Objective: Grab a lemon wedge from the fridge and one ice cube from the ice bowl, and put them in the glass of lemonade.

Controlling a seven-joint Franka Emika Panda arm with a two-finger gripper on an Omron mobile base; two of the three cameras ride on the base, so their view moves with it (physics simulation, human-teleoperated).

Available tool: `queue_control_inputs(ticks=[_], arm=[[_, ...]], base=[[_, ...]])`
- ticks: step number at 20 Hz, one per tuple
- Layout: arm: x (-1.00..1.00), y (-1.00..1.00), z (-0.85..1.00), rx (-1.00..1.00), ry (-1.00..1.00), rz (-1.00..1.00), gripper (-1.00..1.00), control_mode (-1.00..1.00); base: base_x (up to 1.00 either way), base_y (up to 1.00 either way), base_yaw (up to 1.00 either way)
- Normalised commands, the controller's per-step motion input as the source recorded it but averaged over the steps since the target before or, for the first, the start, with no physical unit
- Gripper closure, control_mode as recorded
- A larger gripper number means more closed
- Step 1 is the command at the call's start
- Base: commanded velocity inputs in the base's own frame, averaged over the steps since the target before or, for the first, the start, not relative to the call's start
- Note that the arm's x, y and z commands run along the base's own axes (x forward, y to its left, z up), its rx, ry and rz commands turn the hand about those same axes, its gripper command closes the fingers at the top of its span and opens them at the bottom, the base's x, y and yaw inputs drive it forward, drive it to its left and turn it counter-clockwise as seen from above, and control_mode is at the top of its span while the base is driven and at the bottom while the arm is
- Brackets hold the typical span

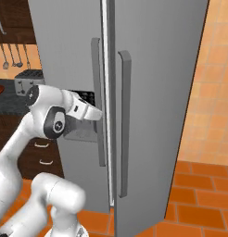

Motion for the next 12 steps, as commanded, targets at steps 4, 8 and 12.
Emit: queue_control_inputs(ticks=[4,8,12], arm=[[0.89,0.67,-0.27,-0.24,0.03,-0.33,-1.0,-1.0],[0.83,0.12,-0.3,-0.14,0.0,-0.51,-1.0,-1.0],[0.2,-0.06,-0.16,0.0,-0.09,-0.51,-1.0,-1.0]], base=[[0.0,0.0,0.0],[0.0,0.0,0.0],[0.0,0.0,0.0]])
